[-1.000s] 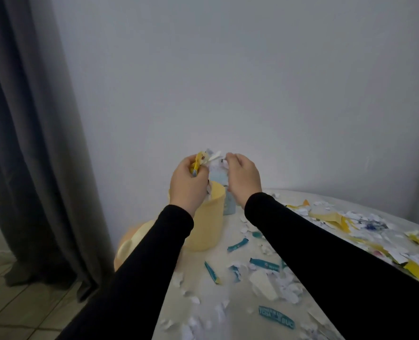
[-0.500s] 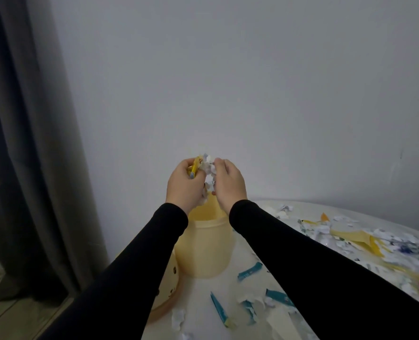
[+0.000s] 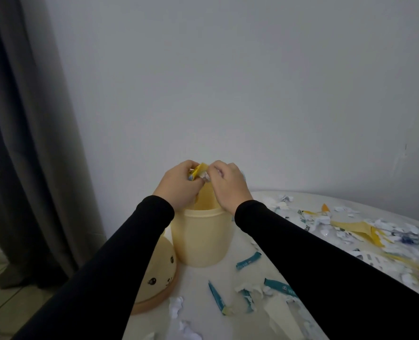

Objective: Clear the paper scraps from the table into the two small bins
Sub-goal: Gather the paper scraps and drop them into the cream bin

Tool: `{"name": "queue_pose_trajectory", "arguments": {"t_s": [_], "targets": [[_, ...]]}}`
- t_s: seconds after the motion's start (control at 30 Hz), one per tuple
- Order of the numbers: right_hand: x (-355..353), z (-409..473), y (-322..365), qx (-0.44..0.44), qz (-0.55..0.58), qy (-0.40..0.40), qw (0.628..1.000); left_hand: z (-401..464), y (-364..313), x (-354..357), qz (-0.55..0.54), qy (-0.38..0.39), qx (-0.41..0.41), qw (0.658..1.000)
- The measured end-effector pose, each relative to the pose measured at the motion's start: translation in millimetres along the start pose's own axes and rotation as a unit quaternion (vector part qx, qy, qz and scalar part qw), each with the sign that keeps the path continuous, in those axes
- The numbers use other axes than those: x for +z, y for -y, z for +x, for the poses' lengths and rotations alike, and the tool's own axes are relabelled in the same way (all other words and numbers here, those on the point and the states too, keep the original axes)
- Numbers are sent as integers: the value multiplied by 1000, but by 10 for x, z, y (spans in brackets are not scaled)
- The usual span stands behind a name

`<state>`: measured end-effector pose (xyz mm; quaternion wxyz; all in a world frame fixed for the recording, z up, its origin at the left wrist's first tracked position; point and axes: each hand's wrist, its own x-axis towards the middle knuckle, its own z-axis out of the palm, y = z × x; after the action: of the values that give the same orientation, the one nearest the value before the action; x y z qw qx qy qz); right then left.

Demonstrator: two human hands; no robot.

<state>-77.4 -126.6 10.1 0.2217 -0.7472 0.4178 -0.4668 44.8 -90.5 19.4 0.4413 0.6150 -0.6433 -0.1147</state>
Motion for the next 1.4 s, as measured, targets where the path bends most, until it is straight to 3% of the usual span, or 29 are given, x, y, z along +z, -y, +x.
{"name": "queue_pose_trajectory", "arguments": {"t_s": [0.17,0.4,0.6,0.73,0.93,1.07,1.17,1.23,1.3,1.4], "targets": [[17,-28,12,19,-1,34,999,-69,26,77,-9,-11,2,1000],[37,-39,-6,0,36,40,999,-98,-47,-12,-113,69,-47,990],[-64,-86,-14,-36,95,91,991,-98,-25,-32,-168,58,-32,984],[-21,-124,-71,-49,107,71,991,-55,30,34,-123,34,-28,991],[-190,-342,-220,-27,52,102,993,-178,-26,-4,-111,-90,51,989],[-244,-472,-241,2,-4,133,991,-498,-106,16,-72,-81,97,989],[-309,-595,-238,-35,0,84,996,-910,-109,86,-20,-119,135,984],[-340,-761,-260,-45,0,-14,999,-1208,-109,127,16,-136,123,983],[-349,-945,-316,-57,-31,-70,995,-1467,-120,172,75,-88,79,990],[-331,-1229,-424,-51,-122,41,990,-1854,-155,268,162,1,-32,986]]}}
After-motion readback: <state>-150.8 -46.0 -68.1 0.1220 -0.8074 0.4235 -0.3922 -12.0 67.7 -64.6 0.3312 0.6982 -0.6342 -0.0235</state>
